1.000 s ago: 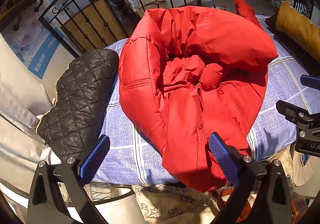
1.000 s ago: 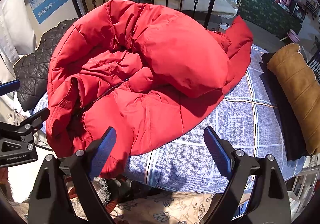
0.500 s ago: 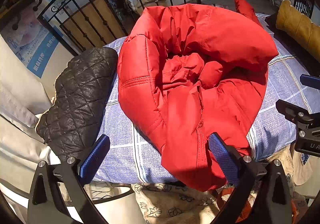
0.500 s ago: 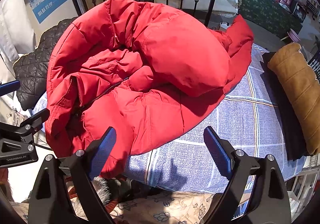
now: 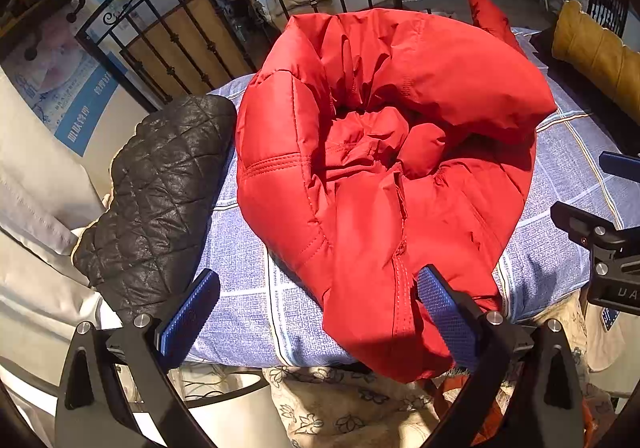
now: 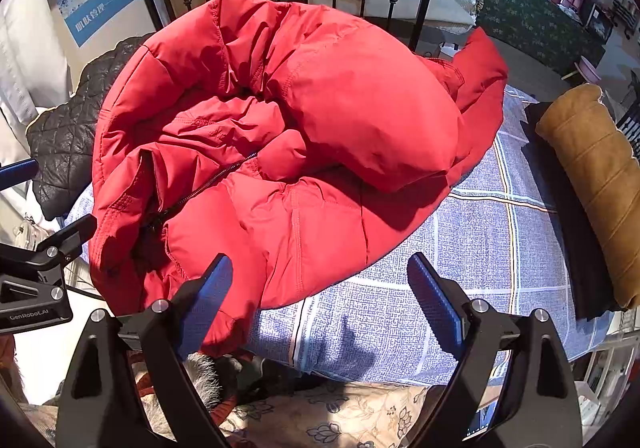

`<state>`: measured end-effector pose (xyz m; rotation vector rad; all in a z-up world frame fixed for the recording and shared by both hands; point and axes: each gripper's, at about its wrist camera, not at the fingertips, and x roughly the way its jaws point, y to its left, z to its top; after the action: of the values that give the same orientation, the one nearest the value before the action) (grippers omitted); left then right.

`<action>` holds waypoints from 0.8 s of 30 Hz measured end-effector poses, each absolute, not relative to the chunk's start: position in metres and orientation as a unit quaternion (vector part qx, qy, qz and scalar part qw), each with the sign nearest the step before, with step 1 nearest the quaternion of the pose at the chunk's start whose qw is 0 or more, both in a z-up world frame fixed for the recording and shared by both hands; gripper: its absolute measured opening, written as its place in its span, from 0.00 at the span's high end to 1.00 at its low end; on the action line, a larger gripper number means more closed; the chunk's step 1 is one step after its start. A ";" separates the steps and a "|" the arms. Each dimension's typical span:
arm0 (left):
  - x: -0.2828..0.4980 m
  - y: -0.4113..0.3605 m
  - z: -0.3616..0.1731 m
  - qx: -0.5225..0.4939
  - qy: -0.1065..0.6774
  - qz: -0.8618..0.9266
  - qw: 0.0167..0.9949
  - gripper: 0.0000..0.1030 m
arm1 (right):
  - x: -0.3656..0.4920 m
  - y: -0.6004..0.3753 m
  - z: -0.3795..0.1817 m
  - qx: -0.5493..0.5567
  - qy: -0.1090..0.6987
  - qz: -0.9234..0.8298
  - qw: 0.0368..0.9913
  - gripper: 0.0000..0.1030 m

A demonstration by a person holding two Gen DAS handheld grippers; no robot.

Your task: Fold large clothes

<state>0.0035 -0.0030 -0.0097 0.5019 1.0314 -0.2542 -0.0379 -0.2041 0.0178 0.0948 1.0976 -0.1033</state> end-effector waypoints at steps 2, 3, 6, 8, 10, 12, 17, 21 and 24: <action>0.002 -0.003 -0.010 0.237 0.486 -0.120 0.832 0.06 | -0.038 -0.204 0.017 0.044 0.523 -0.049 0.850 0.14; 0.002 -0.003 -0.009 0.237 0.486 -0.120 0.832 0.06 | -0.038 -0.204 0.017 0.045 0.523 -0.049 0.850 0.14; 0.003 -0.003 -0.010 0.237 0.487 -0.120 0.832 0.06 | -0.038 -0.204 0.016 0.044 0.523 -0.048 0.850 0.14; 0.002 -0.003 -0.010 0.236 0.487 -0.120 0.832 0.06 | -0.038 -0.204 0.016 0.045 0.523 -0.048 0.850 0.14; 0.002 -0.003 -0.009 0.235 0.487 -0.121 0.832 0.06 | -0.037 -0.204 0.017 0.045 0.523 -0.049 0.850 0.14; 0.003 -0.001 -0.009 0.234 0.485 -0.119 0.835 0.06 | -0.037 -0.204 0.017 0.047 0.522 -0.050 0.850 0.14; 0.026 0.036 0.009 0.190 0.467 -0.073 0.861 0.06 | -0.041 -0.218 0.034 0.071 0.482 -0.058 0.872 0.14; 0.051 0.092 0.022 0.128 0.454 0.003 0.882 0.06 | -0.041 -0.225 0.049 0.086 0.443 -0.037 0.892 0.14; 0.054 0.121 0.018 0.103 0.452 0.040 0.885 0.06 | -0.027 -0.213 0.051 0.084 0.440 0.009 0.894 0.14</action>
<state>0.0545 0.1208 0.0178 0.2137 0.9399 0.0838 -0.0275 -0.2130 0.0513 0.1737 0.9132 0.0183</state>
